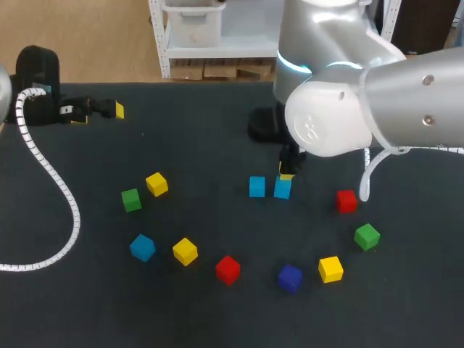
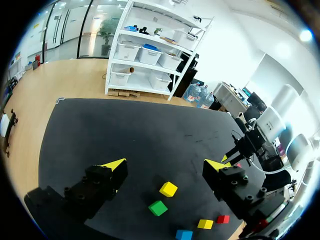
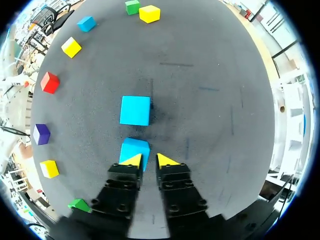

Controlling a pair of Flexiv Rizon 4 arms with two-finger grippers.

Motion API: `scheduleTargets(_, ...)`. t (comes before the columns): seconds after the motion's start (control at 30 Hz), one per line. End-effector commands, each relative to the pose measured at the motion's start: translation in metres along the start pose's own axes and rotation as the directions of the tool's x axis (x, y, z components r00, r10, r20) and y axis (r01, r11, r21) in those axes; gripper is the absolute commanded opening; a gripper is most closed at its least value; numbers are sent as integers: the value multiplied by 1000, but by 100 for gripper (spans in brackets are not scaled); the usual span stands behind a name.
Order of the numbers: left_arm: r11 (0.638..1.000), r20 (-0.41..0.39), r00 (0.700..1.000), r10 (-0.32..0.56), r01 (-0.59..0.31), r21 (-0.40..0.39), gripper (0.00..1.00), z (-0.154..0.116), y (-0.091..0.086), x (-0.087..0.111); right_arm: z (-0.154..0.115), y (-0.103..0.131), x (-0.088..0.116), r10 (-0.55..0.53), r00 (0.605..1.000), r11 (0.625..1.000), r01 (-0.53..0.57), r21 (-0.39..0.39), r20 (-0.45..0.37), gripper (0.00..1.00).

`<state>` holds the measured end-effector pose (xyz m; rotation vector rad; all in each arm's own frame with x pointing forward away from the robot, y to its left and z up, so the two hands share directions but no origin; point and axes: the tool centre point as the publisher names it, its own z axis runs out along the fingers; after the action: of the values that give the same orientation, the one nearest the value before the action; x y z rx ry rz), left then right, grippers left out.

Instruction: Place the blue cubes, place green cubes on the blue cubes, place the yellow cubes on the green cubes, then place the red cubes on the yellow cubes, and place purple cube on the red cubes.

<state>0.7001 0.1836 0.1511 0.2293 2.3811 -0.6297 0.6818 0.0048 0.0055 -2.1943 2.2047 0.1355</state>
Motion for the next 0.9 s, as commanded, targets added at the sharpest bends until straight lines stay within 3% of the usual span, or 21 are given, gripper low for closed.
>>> scheduleTargets(0.03, 1000, 4, 1000, 1, -1, 5, 100, 0, 1, 1, 6, 2, 1, 4, 1000, 1000, -4, -6, -7, 100)
scheduleTargets(0.47, 1000, 4, 1000, 1, -1, 5, 100, 0, 1, 1, -3, 7, 1, 18, 1000, 1000, -18, -5, 16, 100)
scheduleTargets(0.83, 1000, 4, 1000, 1, -1, 5, 100, 0, 1, 1, 14, 10, 1, 5, 1000, 1000, -5, -21, -15, 100)
scheduleTargets(0.87, 1000, 4, 1000, 1, -1, 5, 100, 0, 1, 1, 15, 10, 1, 4, 1000, 1000, -4, -22, -17, 74)
scheduleTargets(0.9, 1000, 4, 1000, 1, -1, 5, 100, 0, 1, 1, 16, 10, 1, 2, 1000, 1000, -3, -23, -18, 41)
